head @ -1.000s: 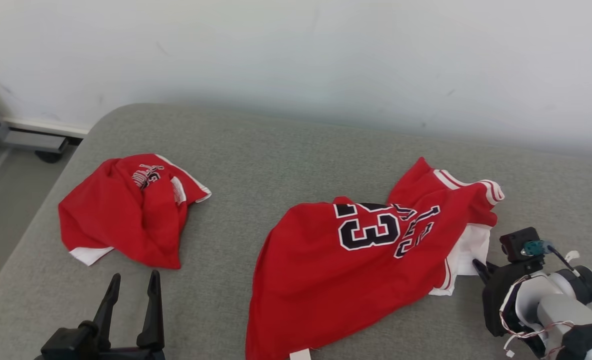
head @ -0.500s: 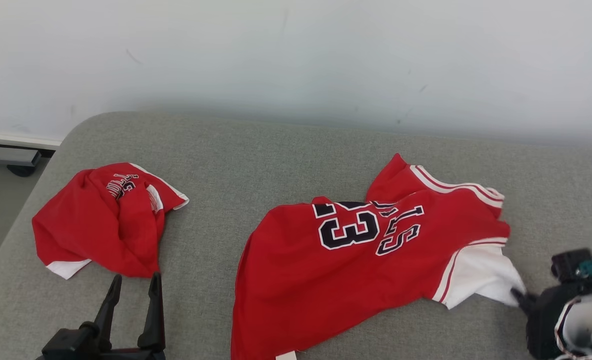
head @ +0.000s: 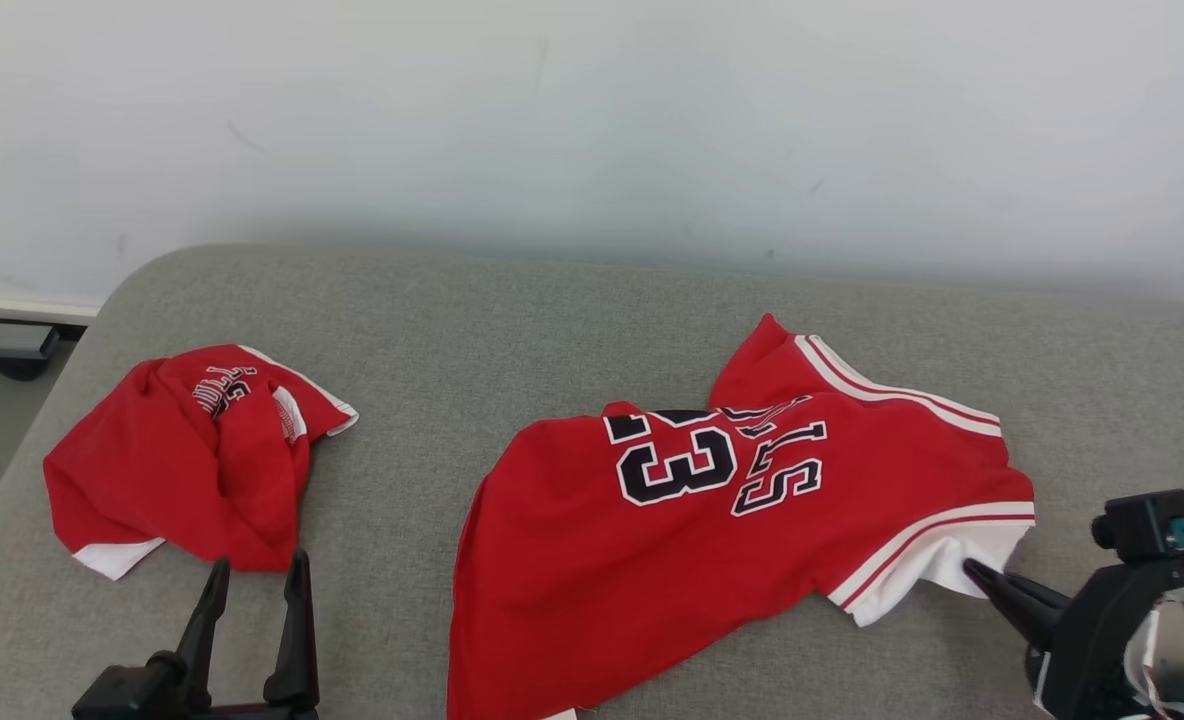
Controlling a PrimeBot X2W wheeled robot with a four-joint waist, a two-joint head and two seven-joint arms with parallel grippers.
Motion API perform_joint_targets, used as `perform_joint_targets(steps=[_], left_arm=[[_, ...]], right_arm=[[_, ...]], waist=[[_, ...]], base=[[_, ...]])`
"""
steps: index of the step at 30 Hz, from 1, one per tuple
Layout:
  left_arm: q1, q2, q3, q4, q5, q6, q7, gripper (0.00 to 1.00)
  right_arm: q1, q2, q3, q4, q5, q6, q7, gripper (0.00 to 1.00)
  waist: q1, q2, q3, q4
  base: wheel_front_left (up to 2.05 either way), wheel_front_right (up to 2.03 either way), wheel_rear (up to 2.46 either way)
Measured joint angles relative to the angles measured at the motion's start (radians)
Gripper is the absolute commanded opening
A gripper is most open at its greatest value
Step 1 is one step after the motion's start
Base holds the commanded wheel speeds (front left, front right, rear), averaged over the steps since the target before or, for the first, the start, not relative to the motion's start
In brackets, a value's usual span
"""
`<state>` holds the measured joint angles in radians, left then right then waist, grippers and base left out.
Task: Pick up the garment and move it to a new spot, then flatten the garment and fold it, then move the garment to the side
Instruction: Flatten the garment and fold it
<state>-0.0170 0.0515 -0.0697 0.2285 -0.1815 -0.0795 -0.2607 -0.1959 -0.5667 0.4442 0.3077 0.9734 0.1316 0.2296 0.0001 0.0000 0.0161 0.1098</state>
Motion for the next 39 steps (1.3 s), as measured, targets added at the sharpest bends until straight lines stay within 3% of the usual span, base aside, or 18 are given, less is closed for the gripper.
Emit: perform_joint_targets(steps=[3,8,18,29,35,37,39], left_arm=[[0.003,0.0,-0.002,0.0,0.001,0.0,0.0,1.0],[0.003,-0.001,-0.011,0.0,0.004,0.0,0.0,1.0],[0.007,-0.001,-0.01,-0.002,0.004,0.0,0.0,1.0],[0.007,-0.001,-0.011,-0.001,0.004,0.0,0.0,1.0],[0.005,-0.001,-0.007,0.0,0.004,0.0,0.0,1.0],[0.004,-0.001,-0.005,0.0,0.004,-0.001,0.0,1.0],[0.004,-0.001,-0.004,0.001,0.004,-0.001,0.0,1.0]], right_arm=[[0.037,-0.031,-0.039,-0.067,-0.001,0.0,0.044,0.0],[0.086,-0.023,-0.114,-0.155,-0.01,-0.001,0.102,0.0],[0.193,0.042,-0.267,-0.272,-0.041,-0.001,0.221,0.0],[0.233,0.153,-0.383,-0.136,-0.31,-0.001,0.308,0.0],[0.233,0.196,-0.399,-0.118,-0.363,-0.001,0.329,0.02],[0.223,0.207,-0.411,-0.121,-0.378,-0.001,0.316,1.0],[0.22,0.208,-0.414,-0.123,-0.387,-0.001,0.316,1.0]], waist=[[0.0,0.0,-0.006,-0.007],[0.0,0.0,-0.012,-0.002],[-0.0001,0.0,-0.016,0.017],[-0.0001,0.0,-0.009,0.013],[0.0,0.0,0.0,0.002],[-0.0001,0.0,0.002,-0.004],[-0.0001,0.0,0.004,-0.011]], base=[[0.0,0.0,0.0],[0.0,0.0,0.0],[0.0,0.0,0.0],[0.0,0.0,0.0],[0.0,0.0,0.0],[0.0,0.0,0.0],[0.0,0.0,0.0]])
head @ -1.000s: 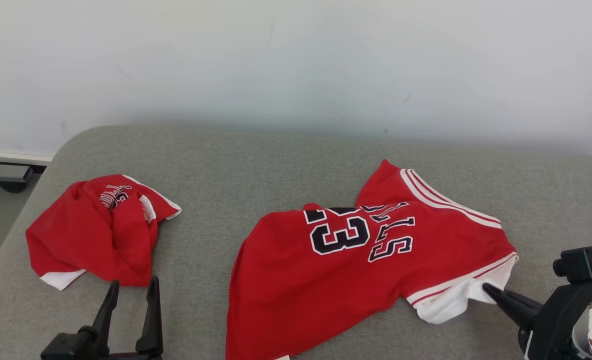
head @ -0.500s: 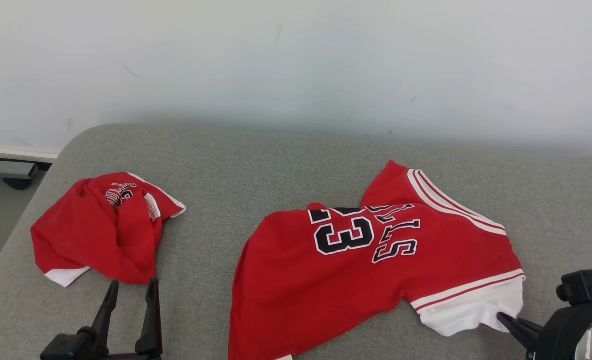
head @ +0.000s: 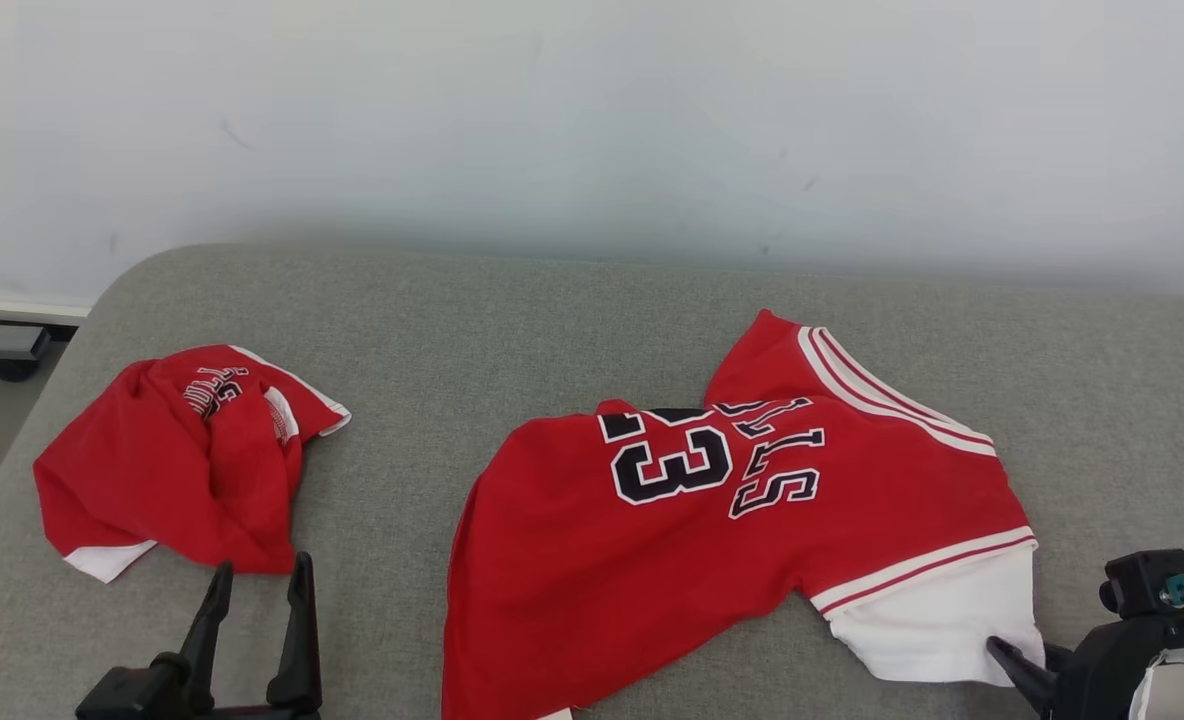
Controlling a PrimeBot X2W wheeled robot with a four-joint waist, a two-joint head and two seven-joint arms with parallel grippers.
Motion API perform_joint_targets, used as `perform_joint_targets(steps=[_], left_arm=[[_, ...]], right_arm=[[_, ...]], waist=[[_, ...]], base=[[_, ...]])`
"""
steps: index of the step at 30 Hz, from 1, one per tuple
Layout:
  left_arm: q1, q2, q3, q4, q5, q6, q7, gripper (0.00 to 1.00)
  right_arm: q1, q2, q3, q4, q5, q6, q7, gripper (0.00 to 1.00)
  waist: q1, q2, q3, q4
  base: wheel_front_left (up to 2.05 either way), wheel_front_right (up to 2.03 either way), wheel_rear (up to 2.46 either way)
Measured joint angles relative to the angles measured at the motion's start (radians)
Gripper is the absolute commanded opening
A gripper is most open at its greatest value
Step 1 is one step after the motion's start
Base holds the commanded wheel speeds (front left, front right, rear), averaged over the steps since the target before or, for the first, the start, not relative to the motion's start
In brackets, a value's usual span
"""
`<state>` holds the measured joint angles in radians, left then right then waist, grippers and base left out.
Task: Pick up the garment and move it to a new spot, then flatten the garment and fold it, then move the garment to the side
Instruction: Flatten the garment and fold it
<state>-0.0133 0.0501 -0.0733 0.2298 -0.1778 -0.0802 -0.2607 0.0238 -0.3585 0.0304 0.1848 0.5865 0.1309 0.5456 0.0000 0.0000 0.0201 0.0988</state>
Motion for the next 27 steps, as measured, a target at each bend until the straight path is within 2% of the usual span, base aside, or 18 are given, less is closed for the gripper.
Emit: perform_joint_targets(steps=[7,13,19,27], left_arm=[[0.0,0.001,0.014,0.001,0.0,0.0,0.0,1.0],[0.009,0.003,0.028,-0.006,0.0,0.001,0.0,1.0],[0.017,0.007,0.035,-0.011,0.005,0.0,0.0,1.0],[0.048,0.028,0.05,-0.015,0.03,0.021,0.0,1.0]], right_arm=[[0.002,-0.001,-0.05,-0.048,-0.038,0.0,-0.003,1.0],[-0.004,0.027,-0.046,-0.146,-0.041,0.0,-0.132,1.0],[-0.004,0.019,-0.012,-0.121,-0.067,0.0,-0.373,1.0],[-0.007,0.035,0.018,-0.016,-0.196,0.0,-0.659,1.0]], waist=[[0.0,0.0,-0.004,-0.02],[0.0,0.0,-0.014,-0.045],[0.0,0.0,-0.026,-0.057],[0.0,0.0,-0.044,-0.075]], base=[[0.0,0.0,0.0],[0.0,0.0,0.0],[0.0,0.0,0.0],[0.0,0.0,0.0]])
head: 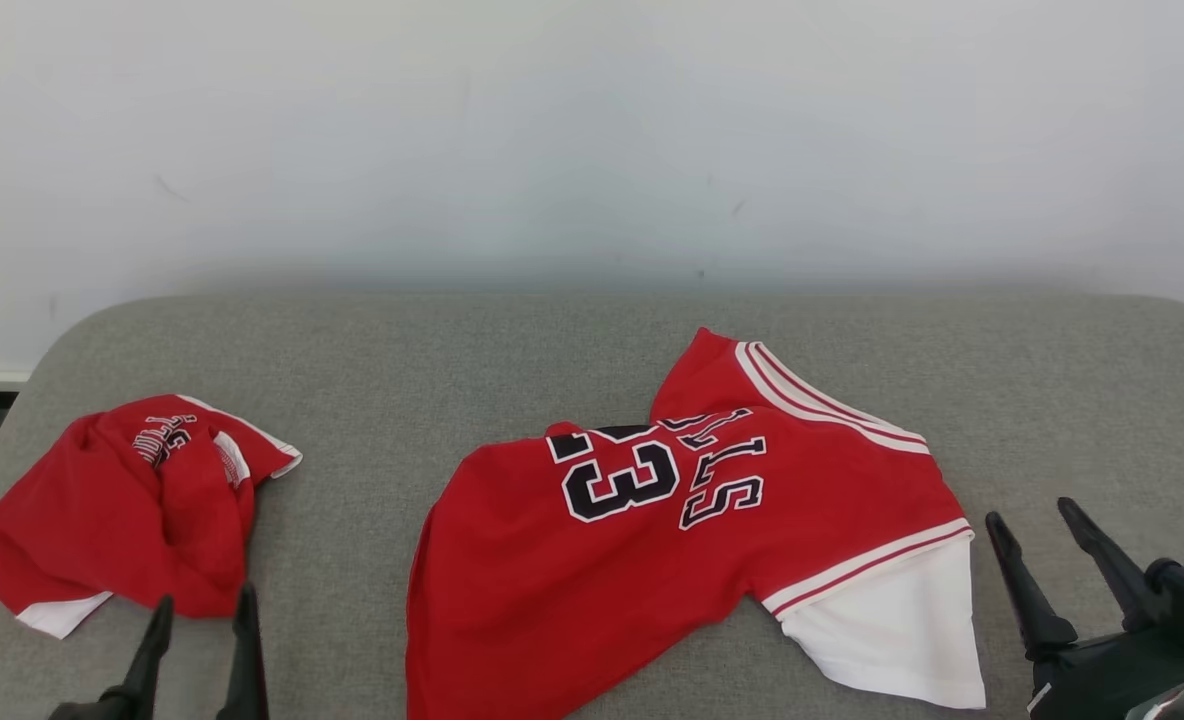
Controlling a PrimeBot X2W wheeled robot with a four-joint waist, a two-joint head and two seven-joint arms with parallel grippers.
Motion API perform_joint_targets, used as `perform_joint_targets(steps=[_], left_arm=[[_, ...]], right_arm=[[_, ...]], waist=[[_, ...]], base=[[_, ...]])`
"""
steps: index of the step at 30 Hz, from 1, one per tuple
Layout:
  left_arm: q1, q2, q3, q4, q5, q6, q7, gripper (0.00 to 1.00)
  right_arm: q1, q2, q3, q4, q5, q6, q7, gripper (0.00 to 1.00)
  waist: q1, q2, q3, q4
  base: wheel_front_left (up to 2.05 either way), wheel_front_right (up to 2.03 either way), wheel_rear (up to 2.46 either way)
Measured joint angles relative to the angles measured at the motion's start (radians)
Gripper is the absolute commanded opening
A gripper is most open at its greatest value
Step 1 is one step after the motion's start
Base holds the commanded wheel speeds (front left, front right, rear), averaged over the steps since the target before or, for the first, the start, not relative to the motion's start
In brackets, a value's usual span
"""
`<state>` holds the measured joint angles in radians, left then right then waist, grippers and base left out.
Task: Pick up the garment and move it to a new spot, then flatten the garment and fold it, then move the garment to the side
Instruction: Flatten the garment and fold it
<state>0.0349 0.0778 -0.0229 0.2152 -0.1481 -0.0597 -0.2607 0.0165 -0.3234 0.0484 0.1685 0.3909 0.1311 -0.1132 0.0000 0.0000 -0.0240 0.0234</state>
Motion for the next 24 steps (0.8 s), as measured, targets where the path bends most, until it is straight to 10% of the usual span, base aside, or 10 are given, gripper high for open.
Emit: perform_joint_targets(steps=[14,24], left_arm=[[0.067,0.062,0.04,-0.039,0.016,0.05,0.015,1.0],[0.106,0.13,-0.026,-0.117,0.043,-0.012,0.067,1.0]], right_arm=[[0.026,0.079,-0.051,0.08,-0.002,0.0,-0.078,1.0],[0.032,0.055,-0.027,0.03,0.023,0.0,-0.036,1.0]], waist=[[0.0,0.0,-0.028,-0.032],[-0.0001,-0.0001,-0.048,-0.022]], base=[[0.0,0.0,0.0],[0.0,0.0,0.0]])
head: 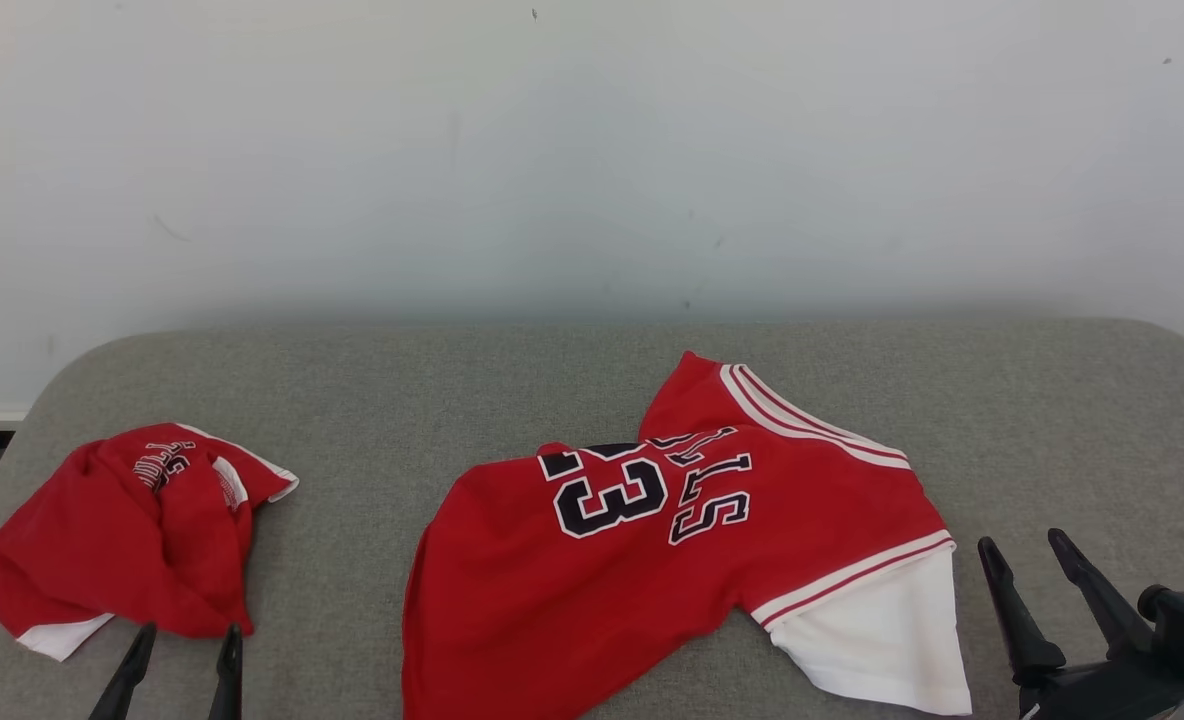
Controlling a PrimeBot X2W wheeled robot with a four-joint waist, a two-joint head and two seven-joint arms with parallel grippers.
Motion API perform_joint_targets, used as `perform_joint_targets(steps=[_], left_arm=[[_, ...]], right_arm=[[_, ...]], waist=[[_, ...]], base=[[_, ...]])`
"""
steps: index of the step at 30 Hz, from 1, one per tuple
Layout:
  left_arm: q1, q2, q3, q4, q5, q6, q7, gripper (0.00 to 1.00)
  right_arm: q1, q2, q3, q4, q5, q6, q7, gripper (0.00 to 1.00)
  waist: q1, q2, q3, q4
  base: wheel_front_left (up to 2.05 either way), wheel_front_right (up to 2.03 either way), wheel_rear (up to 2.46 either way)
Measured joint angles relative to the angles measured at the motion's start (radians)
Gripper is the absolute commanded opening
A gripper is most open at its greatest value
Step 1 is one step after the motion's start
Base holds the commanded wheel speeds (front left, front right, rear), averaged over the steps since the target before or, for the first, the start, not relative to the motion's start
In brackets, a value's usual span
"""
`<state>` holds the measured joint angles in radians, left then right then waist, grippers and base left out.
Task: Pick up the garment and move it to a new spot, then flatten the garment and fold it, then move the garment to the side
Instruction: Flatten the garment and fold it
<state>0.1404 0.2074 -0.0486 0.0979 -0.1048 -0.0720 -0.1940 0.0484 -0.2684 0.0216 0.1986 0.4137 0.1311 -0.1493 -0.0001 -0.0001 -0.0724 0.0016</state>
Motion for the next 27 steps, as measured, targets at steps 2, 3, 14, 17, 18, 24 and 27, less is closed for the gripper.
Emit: perform_joint_targets(steps=[2,3,14,17,18,24,27], left_arm=[[0.0,0.001,-0.001,-0.012,-0.001,0.0,0.005,1.0],[0.0,0.001,-0.001,-0.015,-0.002,0.0,0.006,1.0],[0.0,0.026,-0.045,-0.037,-0.001,-0.018,0.018,1.0],[0.0,0.028,-0.047,-0.039,-0.002,-0.017,0.019,1.0],[0.0,0.028,-0.048,-0.039,-0.002,-0.016,0.019,1.0],[0.0,0.027,-0.047,-0.037,-0.019,-0.007,0.017,1.0],[0.0,0.025,-0.041,-0.035,-0.021,0.005,0.016,1.0]], right_arm=[[0.002,0.004,-0.002,-0.002,0.0,0.0,0.004,1.0],[0.003,0.006,-0.001,-0.002,0.0,0.0,0.004,1.0],[0.004,0.009,-0.001,-0.002,-0.009,0.0,0.01,1.0],[0.004,0.009,0.0,0.0,-0.009,0.0,0.01,1.0],[0.004,0.008,0.0,0.0,-0.009,0.0,0.014,1.0],[0.004,0.006,-0.003,0.004,-0.009,0.0,0.018,1.0],[0.004,0.007,-0.003,0.005,-0.009,0.0,0.022,1.0]], waist=[[0.0,0.0,-0.002,0.004],[0.0,0.0,-0.003,0.006],[0.0001,0.0001,0.001,0.008],[0.0001,0.0001,0.0,0.006],[0.0,0.0,-0.001,0.005],[0.0,0.0,-0.006,0.0],[0.0001,0.0,-0.007,-0.001]], base=[[0.0,0.0,0.0],[0.0,0.0,0.0],[0.0,0.0,0.0],[0.0,0.0,0.0],[0.0,0.0,0.0],[0.0,0.0,0.0],[0.0,0.0,0.0]])
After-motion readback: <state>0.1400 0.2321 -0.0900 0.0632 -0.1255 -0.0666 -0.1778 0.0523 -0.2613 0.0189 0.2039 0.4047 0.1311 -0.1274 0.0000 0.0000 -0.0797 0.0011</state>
